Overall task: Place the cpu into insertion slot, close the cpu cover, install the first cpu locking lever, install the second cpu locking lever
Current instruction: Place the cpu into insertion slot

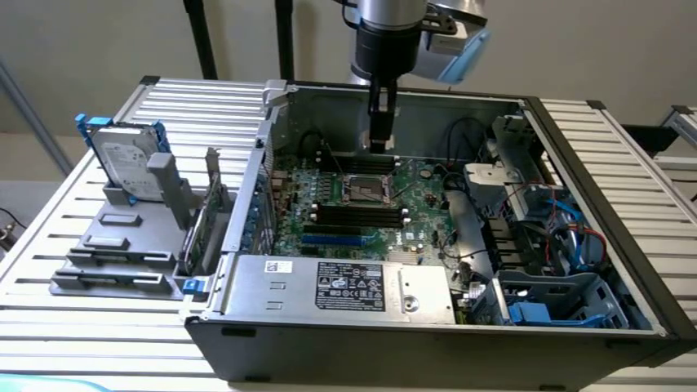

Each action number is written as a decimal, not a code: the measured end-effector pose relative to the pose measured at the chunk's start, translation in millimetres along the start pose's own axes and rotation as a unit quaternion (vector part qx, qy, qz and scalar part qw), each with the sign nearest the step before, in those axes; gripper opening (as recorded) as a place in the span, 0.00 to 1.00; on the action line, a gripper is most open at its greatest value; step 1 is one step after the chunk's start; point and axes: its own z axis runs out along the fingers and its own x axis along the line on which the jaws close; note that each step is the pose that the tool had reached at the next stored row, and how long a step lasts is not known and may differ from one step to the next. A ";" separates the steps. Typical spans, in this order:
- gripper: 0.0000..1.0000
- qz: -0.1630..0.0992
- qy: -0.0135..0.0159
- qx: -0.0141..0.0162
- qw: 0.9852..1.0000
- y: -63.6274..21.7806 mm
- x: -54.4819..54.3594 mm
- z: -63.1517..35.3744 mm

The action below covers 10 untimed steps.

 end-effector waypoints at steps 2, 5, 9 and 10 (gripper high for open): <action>0.55 0.000 0.000 0.000 1.000 -7.0 -0.6 3.2; 0.55 0.000 0.000 0.000 1.000 -11.0 -0.2 8.5; 0.55 0.000 0.000 0.000 1.000 -11.6 2.5 15.9; 0.55 -0.001 0.000 0.000 1.000 -11.7 3.1 17.7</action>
